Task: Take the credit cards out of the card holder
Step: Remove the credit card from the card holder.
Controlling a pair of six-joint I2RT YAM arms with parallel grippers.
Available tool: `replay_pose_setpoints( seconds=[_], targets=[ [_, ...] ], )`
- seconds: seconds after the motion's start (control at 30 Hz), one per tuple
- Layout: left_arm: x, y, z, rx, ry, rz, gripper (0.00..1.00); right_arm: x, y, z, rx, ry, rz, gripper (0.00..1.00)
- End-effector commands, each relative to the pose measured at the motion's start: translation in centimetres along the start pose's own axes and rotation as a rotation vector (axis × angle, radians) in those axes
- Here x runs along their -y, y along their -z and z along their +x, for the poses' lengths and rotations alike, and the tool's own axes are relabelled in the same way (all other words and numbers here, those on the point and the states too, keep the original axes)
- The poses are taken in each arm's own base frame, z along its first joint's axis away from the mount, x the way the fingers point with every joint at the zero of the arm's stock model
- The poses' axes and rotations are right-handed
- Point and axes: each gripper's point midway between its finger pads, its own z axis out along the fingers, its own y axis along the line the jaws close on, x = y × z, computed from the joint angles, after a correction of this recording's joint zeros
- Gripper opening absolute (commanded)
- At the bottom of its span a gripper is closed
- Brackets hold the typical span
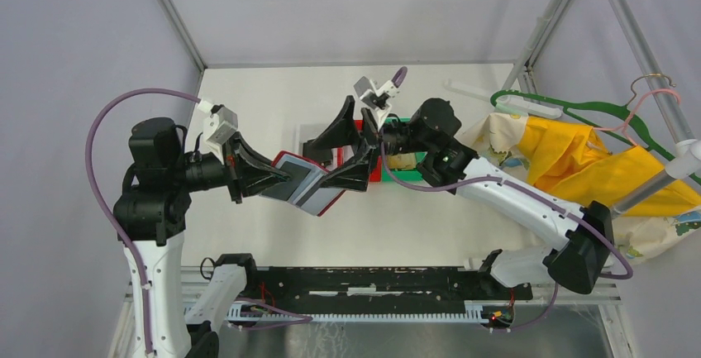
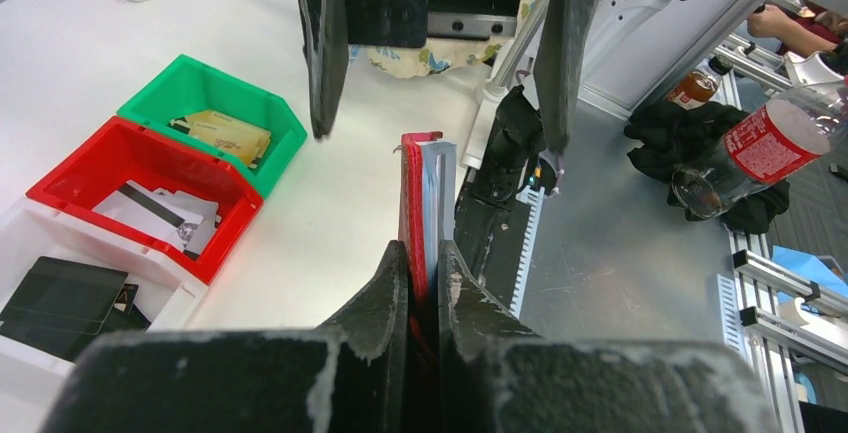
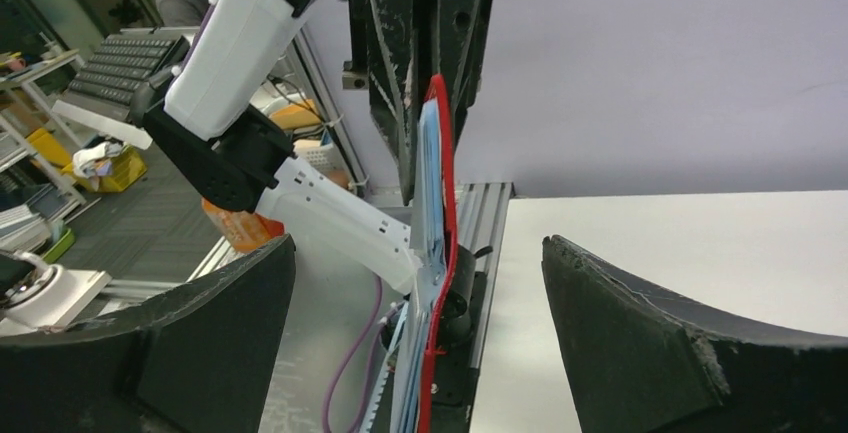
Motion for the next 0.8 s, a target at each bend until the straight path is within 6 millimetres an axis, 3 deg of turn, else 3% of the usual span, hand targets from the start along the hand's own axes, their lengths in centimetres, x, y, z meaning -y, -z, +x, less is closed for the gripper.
replay_pose_setpoints(
  seconds=[0.0,0.1,0.37,0.43,0.6,0.77],
  targets=[
    [1.0,0.2,-1.3,0.021,-0.09,0.035,0.02,-0.3,-1.5,0.8,-0.044,0.032,-0.03,0.98],
    [1.3,0.3,-1.5,0.024,-0.097,0.034,0.02,-0.2,-2.2,1.4,-0.066,0.016,-0.041,0.92],
    [1.1,0.2,-1.3,0.022,-0.096,0.03,0.03,-2.2,-2.8,0.6,-0.002,-0.037,-0.146,0.4],
    [1.1,0.2,-1.2,0.022,-0.098,0.027,0.1,-3.3,-2.5,0.2,0.025,-0.036,-0.193,0.32],
    [0.8,0.2,-1.1,0.018,-0.084,0.017,0.52,-4.1,-2.0,0.8,0.012,-0.042,-0.237,0.05],
    [1.3,0.0,-0.7,0.011,-0.01,0.08,0.61,-4.3,-1.6,0.7,0.019,-0.038,-0.232,0.0]
  ],
)
